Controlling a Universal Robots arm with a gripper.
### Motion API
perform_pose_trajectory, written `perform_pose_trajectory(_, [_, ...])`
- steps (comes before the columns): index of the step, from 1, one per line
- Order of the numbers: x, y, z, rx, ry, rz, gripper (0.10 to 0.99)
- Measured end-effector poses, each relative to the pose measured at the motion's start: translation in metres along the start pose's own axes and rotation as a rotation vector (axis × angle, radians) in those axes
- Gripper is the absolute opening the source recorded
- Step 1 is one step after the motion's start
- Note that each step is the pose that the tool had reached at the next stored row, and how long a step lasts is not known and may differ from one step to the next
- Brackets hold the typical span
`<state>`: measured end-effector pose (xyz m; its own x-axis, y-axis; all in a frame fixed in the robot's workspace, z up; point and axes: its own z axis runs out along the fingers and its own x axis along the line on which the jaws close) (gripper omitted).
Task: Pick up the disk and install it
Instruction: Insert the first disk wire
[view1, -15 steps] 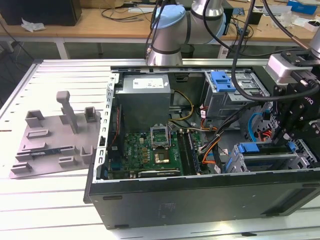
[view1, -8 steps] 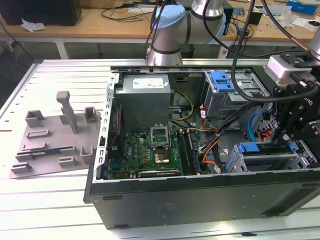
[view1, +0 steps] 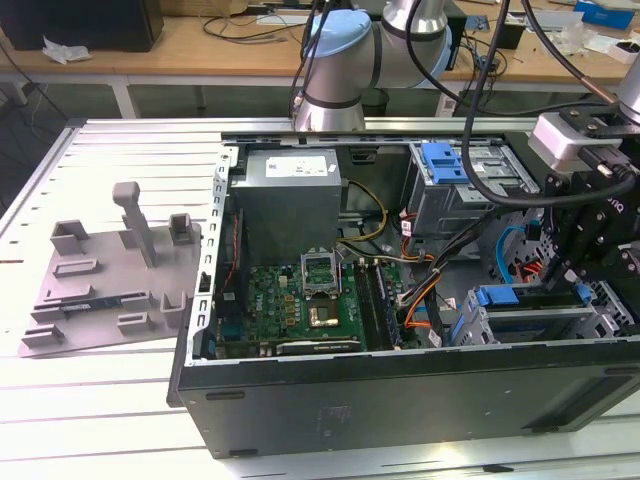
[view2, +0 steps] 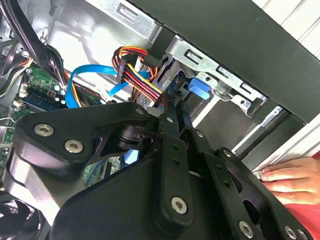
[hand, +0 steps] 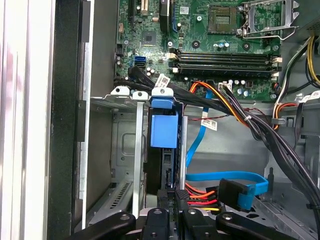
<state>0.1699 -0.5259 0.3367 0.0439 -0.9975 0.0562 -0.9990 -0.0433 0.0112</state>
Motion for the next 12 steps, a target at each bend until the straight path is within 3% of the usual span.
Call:
perform_pose_trajectory(8, [0.0, 0.0, 0.0004, 0.0, -0.0006, 0.0, 0.18])
perform_pose_trajectory(9, [0.0, 0.0, 0.0005, 0.0, -0.0006, 0.0, 0.239])
perform_pose_trajectory(10, [0.0, 0.0, 0.0004, 0.0, -0.0005, 0.0, 0.239])
perform_pose_trajectory(12, [0.0, 0.0, 0.0001, 0.0, 0.0004, 0.0, 0.365])
